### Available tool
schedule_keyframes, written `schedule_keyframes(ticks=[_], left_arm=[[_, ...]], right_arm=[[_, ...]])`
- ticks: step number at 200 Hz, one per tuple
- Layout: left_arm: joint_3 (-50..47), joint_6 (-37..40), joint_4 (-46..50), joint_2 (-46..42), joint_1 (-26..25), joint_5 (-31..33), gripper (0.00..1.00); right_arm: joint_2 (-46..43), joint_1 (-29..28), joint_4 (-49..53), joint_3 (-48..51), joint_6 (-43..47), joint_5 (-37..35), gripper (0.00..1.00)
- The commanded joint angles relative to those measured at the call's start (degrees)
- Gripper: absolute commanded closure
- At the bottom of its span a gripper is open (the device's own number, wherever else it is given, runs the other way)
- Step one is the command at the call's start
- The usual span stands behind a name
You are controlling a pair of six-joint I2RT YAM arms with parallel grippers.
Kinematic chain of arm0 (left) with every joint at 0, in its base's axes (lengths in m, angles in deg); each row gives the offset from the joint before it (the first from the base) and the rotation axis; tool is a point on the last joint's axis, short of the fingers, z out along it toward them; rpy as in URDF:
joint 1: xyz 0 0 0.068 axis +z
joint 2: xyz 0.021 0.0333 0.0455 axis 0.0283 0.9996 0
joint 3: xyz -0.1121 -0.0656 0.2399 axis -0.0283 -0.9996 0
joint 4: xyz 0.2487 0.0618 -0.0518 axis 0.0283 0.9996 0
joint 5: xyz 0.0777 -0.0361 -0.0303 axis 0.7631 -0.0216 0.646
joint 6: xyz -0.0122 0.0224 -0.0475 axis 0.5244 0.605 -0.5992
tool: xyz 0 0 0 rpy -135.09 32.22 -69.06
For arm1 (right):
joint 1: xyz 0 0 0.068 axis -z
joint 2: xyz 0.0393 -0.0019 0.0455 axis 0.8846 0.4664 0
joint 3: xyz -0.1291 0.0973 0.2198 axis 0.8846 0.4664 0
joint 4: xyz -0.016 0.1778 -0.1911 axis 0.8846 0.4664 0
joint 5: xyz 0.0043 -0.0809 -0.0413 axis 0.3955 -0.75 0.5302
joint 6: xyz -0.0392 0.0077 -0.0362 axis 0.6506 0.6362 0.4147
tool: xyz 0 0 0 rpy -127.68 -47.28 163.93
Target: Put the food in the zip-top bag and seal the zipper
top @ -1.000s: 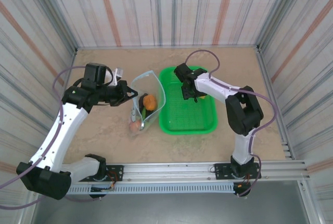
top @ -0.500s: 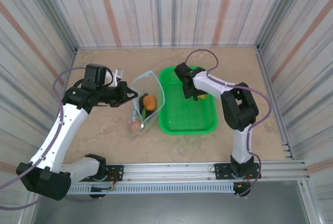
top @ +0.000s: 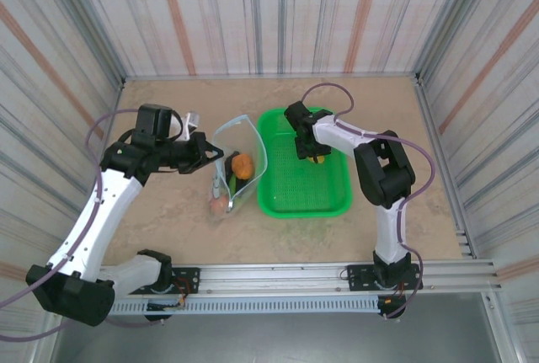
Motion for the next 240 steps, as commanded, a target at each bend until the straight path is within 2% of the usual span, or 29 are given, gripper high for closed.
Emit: schedule_keyframes(ticks=[1,16,77,142,188,240], left_arm=[[-0.7,0.7,-0.1,-1.6,-0.2,-0.7,1.0],[-0.6,0.7,-0.1,-1.5,-0.2,-0.6,1.0],[0.6,0.6,0.1,-1.2,-0.1,-0.7,1.0],[1.0,0.3,-0.1,-1.0,-0.2,-0.9,1.0],[1.5,0.1,-0.1,-0.7,-0.4,-1.0,1.0],[2.2,0.0,-0.2,-0.2,-0.4,-0.9,1.0]], right_arm=[[-0.8,-0.2,0.0,0.3,-0.3,0.8,0.46],[-2.6,-0.4,0.0,1.0,-0.6,0.6,0.52],[-16.0,-1.5,0.6,5.7,-1.4,4.6,0.57],[-32.1,-2.9,0.3,3.5,-3.7,19.9,0.58],[-37.2,-10.5,-4.7,-2.5,-3.9,27.9,0.59],[-33.2,-19.1,-9.8,-5.4,-5.8,30.8,0.59]])
